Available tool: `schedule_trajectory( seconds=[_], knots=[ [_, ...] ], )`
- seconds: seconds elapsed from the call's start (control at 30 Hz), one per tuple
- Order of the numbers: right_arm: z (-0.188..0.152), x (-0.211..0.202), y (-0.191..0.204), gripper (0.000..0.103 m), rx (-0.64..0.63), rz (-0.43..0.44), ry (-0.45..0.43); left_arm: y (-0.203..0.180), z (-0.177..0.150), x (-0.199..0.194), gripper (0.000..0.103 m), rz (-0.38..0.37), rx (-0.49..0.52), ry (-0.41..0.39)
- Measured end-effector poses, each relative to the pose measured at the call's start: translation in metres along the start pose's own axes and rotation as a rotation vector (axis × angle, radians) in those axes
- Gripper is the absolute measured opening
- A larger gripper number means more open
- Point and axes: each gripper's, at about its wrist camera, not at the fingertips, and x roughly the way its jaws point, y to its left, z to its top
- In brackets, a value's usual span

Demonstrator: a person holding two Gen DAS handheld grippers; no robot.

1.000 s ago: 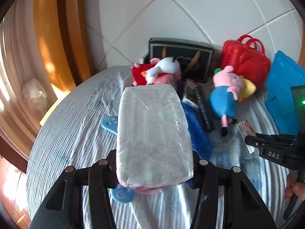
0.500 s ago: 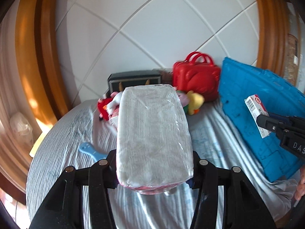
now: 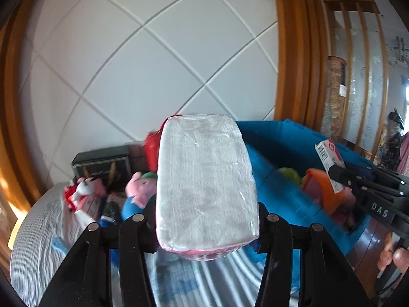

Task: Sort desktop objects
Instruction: 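Carry the pack and ointment box into the blue crate and release both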

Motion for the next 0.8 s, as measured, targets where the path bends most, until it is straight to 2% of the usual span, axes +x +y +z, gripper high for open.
schedule_trajectory(
  seconds=[0.23,0.4,0.47,0.63,0.7,0.8],
  knots=[
    [0.035,0.016,-0.091,0.027,-0.015,-0.04,0.039,-0.091,0.055,0.036,0.049,-0.105,0.001,0.038],
    [0.061,0.053,-0.152,0.027,0.002,-0.033,0.13,-0.15,0.089,0.093,0.049,-0.124,-0.008,0.117],
    [0.062,0.069,-0.168,0.027,0.02,-0.029,0.183,-0.172,0.096,0.124,0.049,-0.09,0.015,0.165],
    [0.046,0.115,-0.195,0.027,0.006,-0.052,0.35,-0.204,0.083,0.19,0.049,-0.015,0.085,0.346],
    [0.037,0.13,-0.203,0.027,0.015,-0.026,0.418,-0.214,0.07,0.209,0.049,-0.004,0.111,0.411],
    [0.03,0.142,-0.211,0.027,0.024,-0.01,0.47,-0.225,0.055,0.226,0.049,0.012,0.137,0.475]
  ],
)
